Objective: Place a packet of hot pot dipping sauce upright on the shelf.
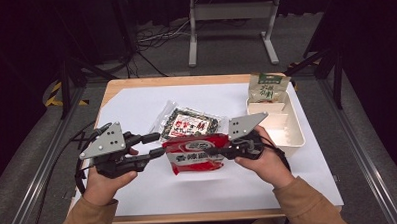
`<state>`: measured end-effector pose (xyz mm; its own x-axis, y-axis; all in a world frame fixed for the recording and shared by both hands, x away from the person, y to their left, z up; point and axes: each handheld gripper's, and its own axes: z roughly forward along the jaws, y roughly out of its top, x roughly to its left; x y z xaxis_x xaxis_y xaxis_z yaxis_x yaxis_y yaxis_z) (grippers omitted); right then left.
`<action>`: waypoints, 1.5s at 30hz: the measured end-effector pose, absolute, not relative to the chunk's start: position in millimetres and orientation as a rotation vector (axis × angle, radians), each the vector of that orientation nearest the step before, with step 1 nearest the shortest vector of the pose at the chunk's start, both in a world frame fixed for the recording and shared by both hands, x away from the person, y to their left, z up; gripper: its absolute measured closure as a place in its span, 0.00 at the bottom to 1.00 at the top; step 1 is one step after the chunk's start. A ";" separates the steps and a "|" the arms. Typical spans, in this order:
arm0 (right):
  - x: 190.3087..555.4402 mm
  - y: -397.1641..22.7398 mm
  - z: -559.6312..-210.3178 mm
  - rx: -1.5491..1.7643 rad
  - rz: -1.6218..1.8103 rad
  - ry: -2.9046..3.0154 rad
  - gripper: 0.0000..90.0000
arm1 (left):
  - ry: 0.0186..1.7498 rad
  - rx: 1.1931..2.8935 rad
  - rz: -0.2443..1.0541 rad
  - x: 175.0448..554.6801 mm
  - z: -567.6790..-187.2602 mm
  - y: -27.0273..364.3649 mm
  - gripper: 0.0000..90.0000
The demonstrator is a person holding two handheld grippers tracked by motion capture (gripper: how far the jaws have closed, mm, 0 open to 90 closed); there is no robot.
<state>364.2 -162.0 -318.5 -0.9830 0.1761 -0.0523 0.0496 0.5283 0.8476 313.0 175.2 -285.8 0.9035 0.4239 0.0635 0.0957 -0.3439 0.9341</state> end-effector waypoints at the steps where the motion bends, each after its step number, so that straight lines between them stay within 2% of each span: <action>1: 364.9 -165.1 -316.7 0.204 1.447 2.627 0.99 | 0.393 1.905 0.361 313.6 -286.8 175.7 0.59; 10: 368.3 -185.9 -301.2 0.246 1.410 2.590 0.99 | 0.444 1.912 0.380 323.4 -296.2 179.7 0.49; 36: 388.3 -242.5 -255.5 0.362 1.349 2.507 0.99 | 0.627 1.876 0.405 358.2 -336.4 206.2 0.38; 45: 397.9 -259.5 -246.6 0.403 1.353 2.475 0.99 | 0.640 1.875 0.435 365.0 -346.4 213.0 0.36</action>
<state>397.9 -259.5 -246.6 -0.9186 0.3771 -0.1183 0.1040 0.5194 0.8482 365.0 213.0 -346.4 0.7902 0.6129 0.0029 0.2283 -0.2987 0.9266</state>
